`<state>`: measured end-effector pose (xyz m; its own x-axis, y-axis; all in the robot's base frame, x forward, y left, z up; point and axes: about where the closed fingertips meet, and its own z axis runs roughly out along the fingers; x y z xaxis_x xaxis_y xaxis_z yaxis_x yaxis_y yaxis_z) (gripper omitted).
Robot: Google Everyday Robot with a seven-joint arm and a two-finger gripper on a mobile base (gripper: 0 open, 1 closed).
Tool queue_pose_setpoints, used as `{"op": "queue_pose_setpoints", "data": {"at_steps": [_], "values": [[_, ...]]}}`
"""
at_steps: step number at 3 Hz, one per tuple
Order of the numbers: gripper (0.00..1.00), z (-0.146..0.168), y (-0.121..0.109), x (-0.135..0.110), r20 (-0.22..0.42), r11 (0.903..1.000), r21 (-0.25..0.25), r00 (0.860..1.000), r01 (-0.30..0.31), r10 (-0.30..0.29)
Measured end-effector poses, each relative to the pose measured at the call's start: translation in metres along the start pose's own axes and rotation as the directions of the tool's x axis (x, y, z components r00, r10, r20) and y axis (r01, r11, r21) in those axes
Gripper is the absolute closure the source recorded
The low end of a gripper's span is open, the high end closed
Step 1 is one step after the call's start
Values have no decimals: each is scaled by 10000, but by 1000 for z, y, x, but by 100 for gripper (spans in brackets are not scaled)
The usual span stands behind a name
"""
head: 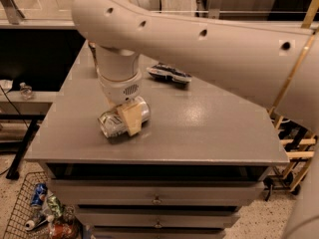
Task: Knock 7up can over
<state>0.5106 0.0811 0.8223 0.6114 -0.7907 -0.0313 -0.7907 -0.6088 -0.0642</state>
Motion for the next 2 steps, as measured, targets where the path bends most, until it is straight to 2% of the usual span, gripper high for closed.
{"op": "queue_pose_setpoints", "data": {"at_steps": [1, 2], "values": [[82, 0, -2, 3, -457, 9999, -89, 9989, 136, -140], [58, -2, -2, 3, -457, 9999, -88, 9989, 135, -139]]}}
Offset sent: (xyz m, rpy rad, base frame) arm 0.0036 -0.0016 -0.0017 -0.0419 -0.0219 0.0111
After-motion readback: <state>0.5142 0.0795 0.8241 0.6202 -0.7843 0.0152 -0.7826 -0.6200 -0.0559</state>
